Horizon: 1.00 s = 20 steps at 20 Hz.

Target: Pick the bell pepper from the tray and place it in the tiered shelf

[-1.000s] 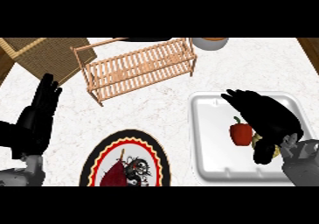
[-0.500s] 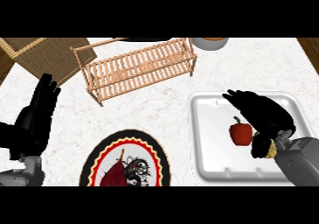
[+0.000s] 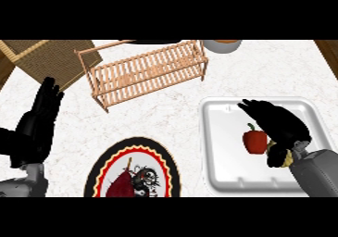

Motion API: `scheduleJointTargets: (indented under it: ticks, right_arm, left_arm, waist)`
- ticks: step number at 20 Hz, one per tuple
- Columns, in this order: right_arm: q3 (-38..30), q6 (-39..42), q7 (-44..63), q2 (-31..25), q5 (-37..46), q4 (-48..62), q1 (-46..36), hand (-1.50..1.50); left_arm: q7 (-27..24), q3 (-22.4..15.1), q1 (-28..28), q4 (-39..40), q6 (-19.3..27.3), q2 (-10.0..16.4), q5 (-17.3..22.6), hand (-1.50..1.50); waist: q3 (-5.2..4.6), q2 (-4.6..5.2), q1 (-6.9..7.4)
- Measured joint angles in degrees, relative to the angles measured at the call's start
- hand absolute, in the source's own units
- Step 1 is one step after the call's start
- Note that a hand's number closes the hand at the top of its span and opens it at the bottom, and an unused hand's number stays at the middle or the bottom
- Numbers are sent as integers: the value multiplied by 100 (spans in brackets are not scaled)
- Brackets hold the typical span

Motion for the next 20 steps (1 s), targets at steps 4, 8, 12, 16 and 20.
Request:
scheduleJointTargets:
  ticks: [4,8,12,16,20]
  right_arm:
    - [-38,-190,-227,186,270,46,249,-150]
    - [-126,-349,-497,443,526,578,46,-150]
    - [-269,-355,-625,660,764,916,-67,-150]
    - [-265,-210,-742,713,942,1143,-90,150]
    - [-180,-595,-1162,683,1274,1387,-157,150]
  left_arm:
    - [152,-68,34,-174,52,-164,-202,0]
    - [-41,-40,216,-146,-63,-281,-261,0]
    - [-42,188,148,-95,-240,-268,-205,0]
    - [-72,215,154,-69,-289,-314,-295,0]
    - [-75,213,93,10,-290,-411,-370,0]
  waist:
    - [1,-2,-4]
    - [1,1,9]
    - [0,1,9]
    - [-7,-5,4]
    - [-27,-26,11]
